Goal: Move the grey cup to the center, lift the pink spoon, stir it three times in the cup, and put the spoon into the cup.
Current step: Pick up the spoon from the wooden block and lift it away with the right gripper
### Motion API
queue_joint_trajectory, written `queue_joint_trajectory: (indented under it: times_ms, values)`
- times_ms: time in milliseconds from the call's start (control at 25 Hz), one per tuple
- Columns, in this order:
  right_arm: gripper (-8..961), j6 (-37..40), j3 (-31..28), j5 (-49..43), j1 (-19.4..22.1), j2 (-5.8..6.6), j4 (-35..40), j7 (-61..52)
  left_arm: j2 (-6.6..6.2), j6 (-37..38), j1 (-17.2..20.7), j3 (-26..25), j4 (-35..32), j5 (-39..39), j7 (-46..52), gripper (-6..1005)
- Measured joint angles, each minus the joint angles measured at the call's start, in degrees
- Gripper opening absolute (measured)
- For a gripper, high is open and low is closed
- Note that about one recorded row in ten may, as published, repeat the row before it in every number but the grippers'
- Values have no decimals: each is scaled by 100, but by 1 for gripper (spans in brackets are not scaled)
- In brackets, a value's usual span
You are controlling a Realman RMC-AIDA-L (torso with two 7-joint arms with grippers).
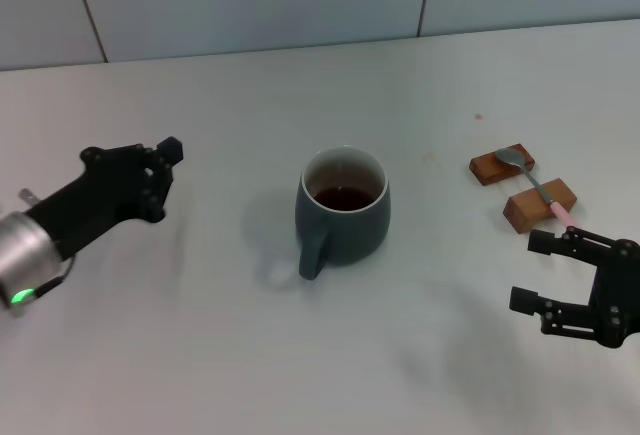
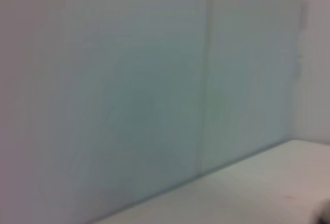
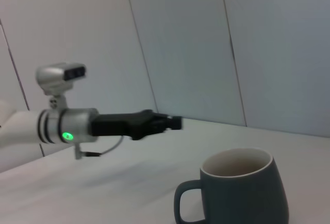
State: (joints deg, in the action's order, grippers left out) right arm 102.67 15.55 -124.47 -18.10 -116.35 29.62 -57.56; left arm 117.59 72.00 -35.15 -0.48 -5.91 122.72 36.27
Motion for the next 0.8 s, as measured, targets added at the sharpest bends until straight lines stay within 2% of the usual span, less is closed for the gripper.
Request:
queue_joint_trajectory:
  times_ms: [80,120,160,200,320,520,600,640,800]
  values:
    - [827,-1,-3,3,-1,1,0,0,-105,901,75,538,-649,288,978,-1]
    - [826,-2,-16,5,0,3,0,0,-105,901,75,538,-649,288,978,-1]
    - [826,-2,-34,11,0,5,0,0,-151,1171,112,809,-854,309,1257,-1]
    - [825,-2,-59,44,0,6,0,0,-229,1619,201,1285,-1182,312,1718,-1]
    - [824,-2,-61,94,0,7,0,0,-336,2145,361,1849,-1621,315,2257,-1]
    - [821,-5,-79,98,-1,7,0,-1,-447,2514,529,2080,-1804,316,2448,-1]
    - [820,-8,-152,103,-8,7,0,-33,-594,2898,746,2113,-1831,300,2394,-1]
    - [819,-8,-152,103,-8,7,0,-33,-626,2987,807,2099,-1836,285,2365,-1]
    - [817,-4,-219,139,-9,8,0,-61,-628,3034,922,1937,-1843,250,2370,29]
